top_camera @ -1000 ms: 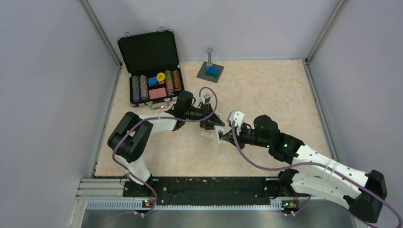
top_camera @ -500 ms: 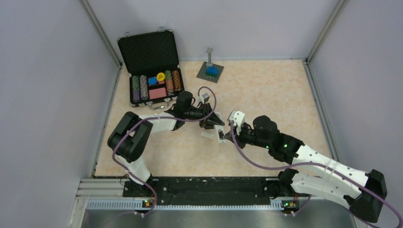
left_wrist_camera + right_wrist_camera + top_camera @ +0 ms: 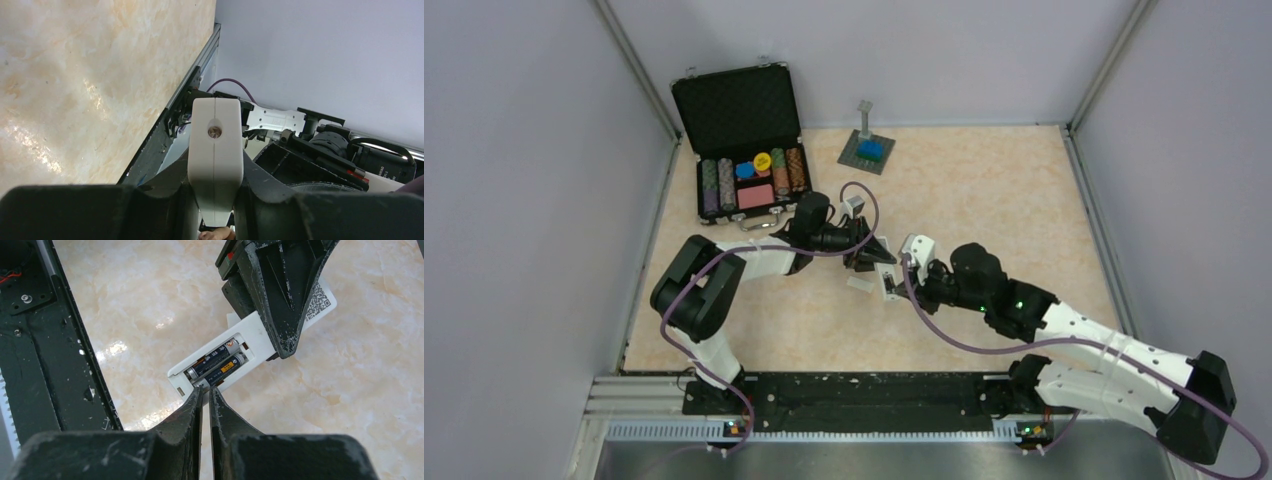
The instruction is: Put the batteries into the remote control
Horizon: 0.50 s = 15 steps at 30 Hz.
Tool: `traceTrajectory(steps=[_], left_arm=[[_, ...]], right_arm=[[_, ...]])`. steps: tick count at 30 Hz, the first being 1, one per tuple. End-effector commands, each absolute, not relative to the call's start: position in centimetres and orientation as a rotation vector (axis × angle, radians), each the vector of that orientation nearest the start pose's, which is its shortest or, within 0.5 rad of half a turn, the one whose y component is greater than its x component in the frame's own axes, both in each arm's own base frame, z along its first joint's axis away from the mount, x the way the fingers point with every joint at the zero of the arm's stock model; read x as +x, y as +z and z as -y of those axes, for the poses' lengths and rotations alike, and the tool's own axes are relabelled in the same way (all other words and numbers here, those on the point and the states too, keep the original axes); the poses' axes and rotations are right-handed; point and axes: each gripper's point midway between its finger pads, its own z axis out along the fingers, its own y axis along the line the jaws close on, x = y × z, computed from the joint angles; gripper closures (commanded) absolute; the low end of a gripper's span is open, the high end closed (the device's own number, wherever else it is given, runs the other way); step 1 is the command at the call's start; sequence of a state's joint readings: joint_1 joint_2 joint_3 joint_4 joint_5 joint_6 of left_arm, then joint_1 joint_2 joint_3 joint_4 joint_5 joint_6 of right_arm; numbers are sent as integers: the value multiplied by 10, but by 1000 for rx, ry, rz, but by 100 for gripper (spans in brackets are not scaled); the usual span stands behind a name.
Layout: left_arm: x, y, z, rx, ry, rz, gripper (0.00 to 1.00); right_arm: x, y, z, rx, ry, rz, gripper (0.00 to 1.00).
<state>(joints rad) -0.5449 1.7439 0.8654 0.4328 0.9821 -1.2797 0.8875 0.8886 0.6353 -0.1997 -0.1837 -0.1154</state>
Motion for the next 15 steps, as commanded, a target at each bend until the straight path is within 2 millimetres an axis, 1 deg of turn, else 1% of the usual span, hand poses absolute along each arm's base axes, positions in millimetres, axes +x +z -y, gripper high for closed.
traceTrajectory(steps=[1, 9, 15], left_arm=[[232, 183, 347, 45, -2063, -2453, 100], [229, 189, 346, 95, -2062, -2413, 100], [226, 195, 344, 132, -2062, -2387, 100]], right_arm=[[187, 179, -260, -1059, 626, -1760, 93], [189, 171, -263, -1058, 621, -1826, 96], [193, 160, -265, -1053, 604, -1908, 98]])
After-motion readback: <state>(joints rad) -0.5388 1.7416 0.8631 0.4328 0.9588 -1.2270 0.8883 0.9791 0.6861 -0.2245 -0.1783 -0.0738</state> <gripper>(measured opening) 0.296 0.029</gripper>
